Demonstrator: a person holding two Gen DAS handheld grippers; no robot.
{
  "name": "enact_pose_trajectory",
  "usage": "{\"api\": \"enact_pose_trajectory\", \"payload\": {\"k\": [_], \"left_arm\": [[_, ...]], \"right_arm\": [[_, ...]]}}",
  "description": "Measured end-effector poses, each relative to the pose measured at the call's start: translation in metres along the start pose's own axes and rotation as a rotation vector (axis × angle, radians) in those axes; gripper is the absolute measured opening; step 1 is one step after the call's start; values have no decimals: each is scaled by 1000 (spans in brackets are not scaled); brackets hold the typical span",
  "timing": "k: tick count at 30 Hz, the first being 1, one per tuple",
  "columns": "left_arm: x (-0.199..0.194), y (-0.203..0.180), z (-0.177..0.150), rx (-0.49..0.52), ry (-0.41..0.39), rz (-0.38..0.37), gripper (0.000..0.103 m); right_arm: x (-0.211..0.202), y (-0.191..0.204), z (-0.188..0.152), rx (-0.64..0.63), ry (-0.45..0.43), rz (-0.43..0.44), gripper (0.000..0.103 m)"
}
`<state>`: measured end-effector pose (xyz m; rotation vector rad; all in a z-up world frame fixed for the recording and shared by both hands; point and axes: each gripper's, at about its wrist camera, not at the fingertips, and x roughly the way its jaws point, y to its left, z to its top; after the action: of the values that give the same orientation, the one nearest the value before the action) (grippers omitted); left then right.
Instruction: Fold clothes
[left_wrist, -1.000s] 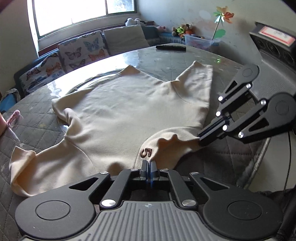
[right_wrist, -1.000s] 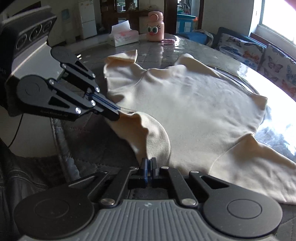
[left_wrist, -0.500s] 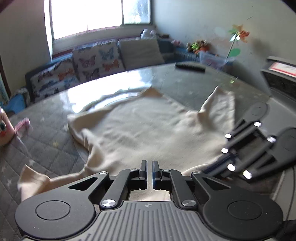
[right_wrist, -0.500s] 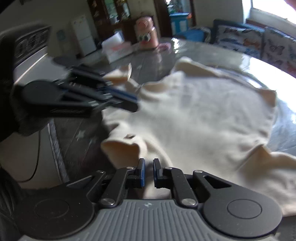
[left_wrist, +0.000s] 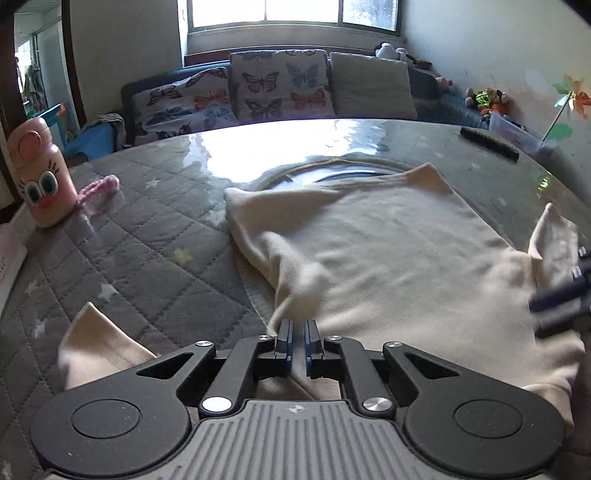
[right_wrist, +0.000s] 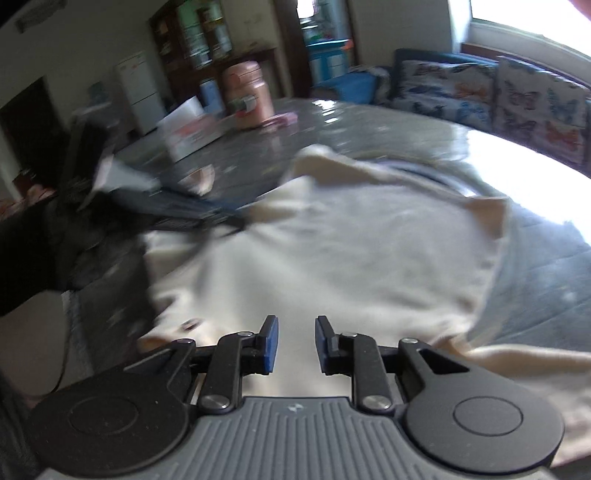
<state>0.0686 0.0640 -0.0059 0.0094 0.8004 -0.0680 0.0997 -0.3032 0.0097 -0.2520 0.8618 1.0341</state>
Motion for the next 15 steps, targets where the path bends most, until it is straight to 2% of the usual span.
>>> {"api": "enact_pose_trajectory", "payload": {"k": [2,4,5,6,7,9,15], "left_arm": [[-3,5,10,-10,-24,15,17],[-1,10,23,-22,-47,44,31],[3,13,30,-28,-54,60,32],[8,16,37,-33,-58,77,36],[13,19,44,-38,-60,92,44],[28,24,56,-44,-56,108,52],[71,35,81,-73,-19,116,57]], "right_arm": [[1,-18,8,48,-19,-22,23],[3,-37,17,95,-43,-56,30],[4,-48,21,116,-58,-80,33],[7,-58,26,130,-72,-113,35],[11,-72,32,156,-84,-145,35],[18,-89,39,191,-98,-173,37],[45,-147,60,316,-142,-257,39]]}}
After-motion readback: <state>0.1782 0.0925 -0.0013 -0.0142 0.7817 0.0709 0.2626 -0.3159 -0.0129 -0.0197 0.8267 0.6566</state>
